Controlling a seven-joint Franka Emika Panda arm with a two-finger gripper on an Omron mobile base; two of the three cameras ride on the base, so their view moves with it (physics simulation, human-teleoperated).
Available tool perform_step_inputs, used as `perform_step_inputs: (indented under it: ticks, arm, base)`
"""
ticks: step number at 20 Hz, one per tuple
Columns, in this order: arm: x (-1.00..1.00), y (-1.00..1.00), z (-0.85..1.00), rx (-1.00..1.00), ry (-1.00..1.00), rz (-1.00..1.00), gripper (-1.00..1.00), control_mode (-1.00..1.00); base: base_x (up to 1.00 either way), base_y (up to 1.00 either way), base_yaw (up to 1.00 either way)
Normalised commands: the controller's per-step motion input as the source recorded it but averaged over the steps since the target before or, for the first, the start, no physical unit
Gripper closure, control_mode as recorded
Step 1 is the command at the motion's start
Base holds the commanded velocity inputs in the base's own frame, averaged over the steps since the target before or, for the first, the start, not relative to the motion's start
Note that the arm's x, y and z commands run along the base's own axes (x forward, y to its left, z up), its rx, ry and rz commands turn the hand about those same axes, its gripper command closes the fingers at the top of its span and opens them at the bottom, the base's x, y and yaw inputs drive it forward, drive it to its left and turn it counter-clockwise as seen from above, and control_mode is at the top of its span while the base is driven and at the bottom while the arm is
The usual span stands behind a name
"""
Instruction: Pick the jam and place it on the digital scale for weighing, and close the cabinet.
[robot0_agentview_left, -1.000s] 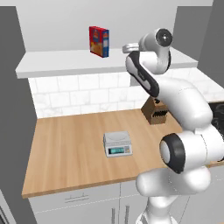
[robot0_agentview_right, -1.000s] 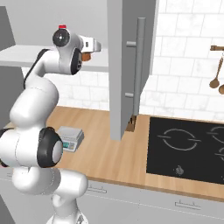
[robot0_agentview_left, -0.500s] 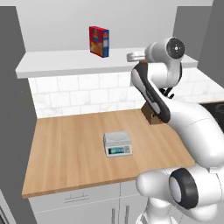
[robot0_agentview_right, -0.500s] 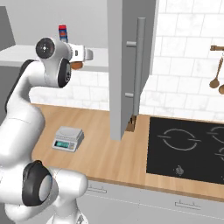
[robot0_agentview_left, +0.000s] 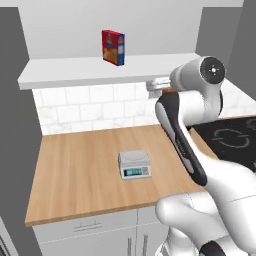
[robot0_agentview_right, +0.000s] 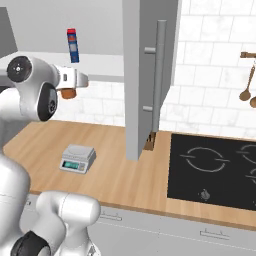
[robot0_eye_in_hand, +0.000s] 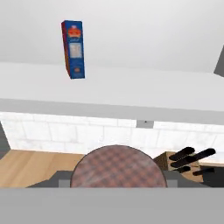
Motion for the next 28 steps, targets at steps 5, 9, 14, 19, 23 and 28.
perform_step_inputs:
  ticks: [5,9,14,19,23,28]
  arm:
    - [-0.77,0.34,-0.79,0.0,0.13,0.1,1.0,-1.0]
    - [-0.1,0.0,-0.96,0.05,0.1,0.38,1.0,-1.0]
    - [0.15,-0.02,-0.95,0.01,0.12,0.53,1.0,-1.0]
    - [0.6,0.0,-0.88,0.0,0.01,0.49,1.0,-1.0]
    - [0.86,0.0,-0.86,0.0,0.0,0.44,1.0,-1.0]
    - [0.82,0.0,-0.45,0.04,0.0,0.37,1.0,-1.0]
  base:
    - [0.0,0.0,0.0]
    - [0.0,0.0,0.0]
    - [0.0,0.0,0.0]
    - [0.0,0.0,0.0]
    - [0.0,0.0,0.0]
    - [0.0,0.0,0.0]
